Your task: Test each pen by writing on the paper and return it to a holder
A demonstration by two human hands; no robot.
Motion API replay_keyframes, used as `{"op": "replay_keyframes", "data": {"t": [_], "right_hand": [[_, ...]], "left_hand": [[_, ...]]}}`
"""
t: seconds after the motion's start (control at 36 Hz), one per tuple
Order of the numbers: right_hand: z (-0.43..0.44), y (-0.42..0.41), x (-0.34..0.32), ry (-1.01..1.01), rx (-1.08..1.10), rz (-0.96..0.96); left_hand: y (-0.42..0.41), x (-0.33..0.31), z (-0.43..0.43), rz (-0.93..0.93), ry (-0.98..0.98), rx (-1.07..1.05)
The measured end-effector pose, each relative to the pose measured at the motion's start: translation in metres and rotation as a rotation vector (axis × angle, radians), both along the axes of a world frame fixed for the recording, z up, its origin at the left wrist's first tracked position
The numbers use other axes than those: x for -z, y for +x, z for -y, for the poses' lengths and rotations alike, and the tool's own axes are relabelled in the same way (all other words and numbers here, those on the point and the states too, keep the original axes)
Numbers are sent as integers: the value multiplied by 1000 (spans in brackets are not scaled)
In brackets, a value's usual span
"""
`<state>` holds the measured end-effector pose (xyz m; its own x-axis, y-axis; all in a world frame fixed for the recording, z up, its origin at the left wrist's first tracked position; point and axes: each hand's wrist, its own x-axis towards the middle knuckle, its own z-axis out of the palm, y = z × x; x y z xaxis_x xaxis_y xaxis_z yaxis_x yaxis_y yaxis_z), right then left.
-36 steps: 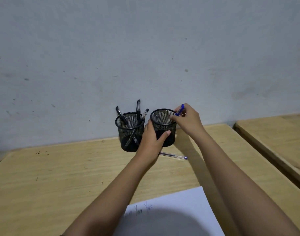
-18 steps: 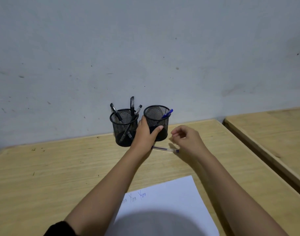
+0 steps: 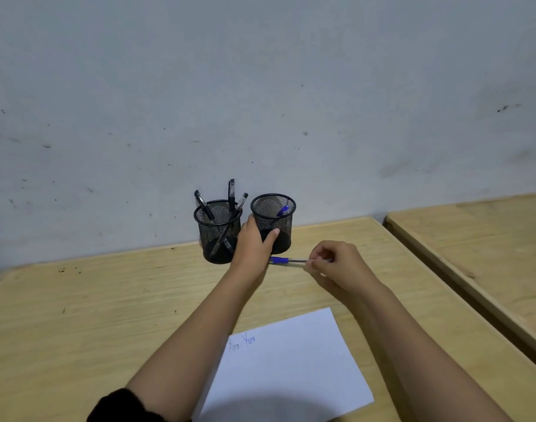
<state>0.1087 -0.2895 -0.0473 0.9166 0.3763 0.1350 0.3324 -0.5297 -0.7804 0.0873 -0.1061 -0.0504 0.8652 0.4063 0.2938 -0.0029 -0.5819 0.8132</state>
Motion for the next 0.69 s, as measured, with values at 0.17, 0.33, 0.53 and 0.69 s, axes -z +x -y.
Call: {"op": "replay_keyframes", "data": {"t": [0.17, 0.33, 0.53, 0.69], "right_hand": [[22, -23, -33, 357, 74, -55], [22, -61, -69, 656, 44, -67], [0, -105, -85, 952, -63, -195], [-35, -135, -82, 890, -200, -260]], "left_hand": [[-42, -17, 11, -2, -7, 81], [-95, -40, 15, 5, 4, 351], [-143, -61, 4, 166, 28, 321], [-173, -78, -5, 186, 77, 342]]}}
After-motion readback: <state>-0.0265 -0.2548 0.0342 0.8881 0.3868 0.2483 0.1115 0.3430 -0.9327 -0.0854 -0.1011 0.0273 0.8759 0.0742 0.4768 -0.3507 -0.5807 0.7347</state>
